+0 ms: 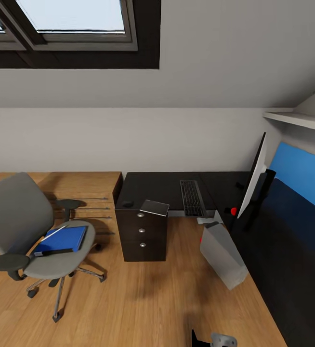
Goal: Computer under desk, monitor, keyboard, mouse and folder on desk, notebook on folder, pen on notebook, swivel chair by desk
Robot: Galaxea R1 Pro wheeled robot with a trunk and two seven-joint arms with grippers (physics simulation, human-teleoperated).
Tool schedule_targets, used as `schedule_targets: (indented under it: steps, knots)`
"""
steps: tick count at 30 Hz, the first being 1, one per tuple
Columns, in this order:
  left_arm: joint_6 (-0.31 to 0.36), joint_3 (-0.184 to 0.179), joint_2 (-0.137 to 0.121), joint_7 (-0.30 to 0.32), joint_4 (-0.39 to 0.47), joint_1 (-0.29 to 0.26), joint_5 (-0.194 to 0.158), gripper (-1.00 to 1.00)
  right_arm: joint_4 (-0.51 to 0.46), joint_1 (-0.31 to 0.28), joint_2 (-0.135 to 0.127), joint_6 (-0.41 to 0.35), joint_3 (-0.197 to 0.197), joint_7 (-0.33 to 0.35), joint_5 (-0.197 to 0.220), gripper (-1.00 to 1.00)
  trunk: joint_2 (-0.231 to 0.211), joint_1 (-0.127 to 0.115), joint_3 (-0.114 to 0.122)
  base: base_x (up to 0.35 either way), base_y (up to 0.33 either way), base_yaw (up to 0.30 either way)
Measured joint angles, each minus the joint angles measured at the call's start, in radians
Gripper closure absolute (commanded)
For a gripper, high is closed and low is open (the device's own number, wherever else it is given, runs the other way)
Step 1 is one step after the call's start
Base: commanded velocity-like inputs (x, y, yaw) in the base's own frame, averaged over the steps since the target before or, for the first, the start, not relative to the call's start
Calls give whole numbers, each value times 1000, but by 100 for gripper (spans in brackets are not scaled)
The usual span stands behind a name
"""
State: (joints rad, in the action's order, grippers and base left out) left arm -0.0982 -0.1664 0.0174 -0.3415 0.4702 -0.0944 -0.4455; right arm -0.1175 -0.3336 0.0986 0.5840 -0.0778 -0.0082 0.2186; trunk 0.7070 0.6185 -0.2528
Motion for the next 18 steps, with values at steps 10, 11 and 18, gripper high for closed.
schedule_targets:
  steps: [10, 11, 18]
  knots:
    - [-15, 0, 0, 0, -5, 0, 1, -100, 0, 0, 0, 0, 0, 0, 0, -100, -70, -38, 31, 0, 0, 0]
    - [-16, 0, 0, 0, -5, 0, 1, -100, 0, 0, 0, 0, 0, 0, 0, -100, -77, -42, 35, 0, 0, 0]
    - [-87, 1, -2, -2, 5, 0, -2, -100, -9, 0, 1, 3, 2, 1, 5, -100, -126, -69, 57, 0, 0, 0]
